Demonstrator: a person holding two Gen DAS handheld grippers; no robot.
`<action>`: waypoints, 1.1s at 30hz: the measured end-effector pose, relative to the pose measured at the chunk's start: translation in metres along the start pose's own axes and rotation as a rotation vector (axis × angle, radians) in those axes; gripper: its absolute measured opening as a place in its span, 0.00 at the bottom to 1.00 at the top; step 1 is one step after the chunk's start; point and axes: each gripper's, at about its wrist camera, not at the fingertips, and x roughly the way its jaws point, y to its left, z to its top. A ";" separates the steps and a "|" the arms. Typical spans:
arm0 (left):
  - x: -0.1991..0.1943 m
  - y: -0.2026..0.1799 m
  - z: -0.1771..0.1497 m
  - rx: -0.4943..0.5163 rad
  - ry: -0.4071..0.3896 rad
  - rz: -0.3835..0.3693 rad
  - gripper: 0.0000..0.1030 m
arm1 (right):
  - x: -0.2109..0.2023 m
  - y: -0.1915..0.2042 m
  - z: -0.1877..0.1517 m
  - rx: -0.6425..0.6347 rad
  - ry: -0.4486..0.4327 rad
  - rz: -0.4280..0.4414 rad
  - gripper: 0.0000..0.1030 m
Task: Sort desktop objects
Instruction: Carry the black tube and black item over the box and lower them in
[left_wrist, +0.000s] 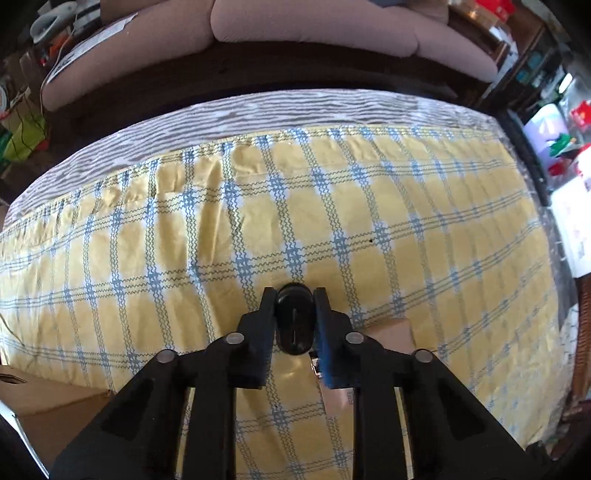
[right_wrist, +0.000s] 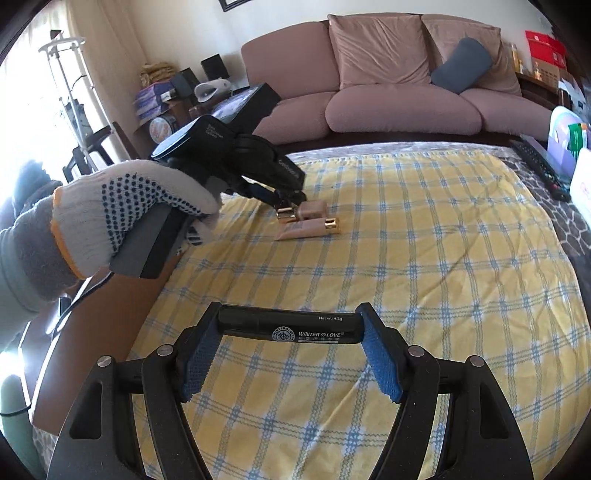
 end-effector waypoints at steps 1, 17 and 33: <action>-0.001 0.000 -0.002 0.012 0.004 -0.002 0.17 | 0.001 -0.001 -0.001 0.005 0.004 0.002 0.72; -0.181 0.056 -0.097 0.109 -0.082 -0.201 0.17 | -0.046 0.070 0.018 -0.060 0.010 0.039 0.72; -0.240 0.230 -0.320 -0.074 -0.020 -0.230 0.17 | -0.043 0.270 -0.009 -0.229 0.105 0.249 0.72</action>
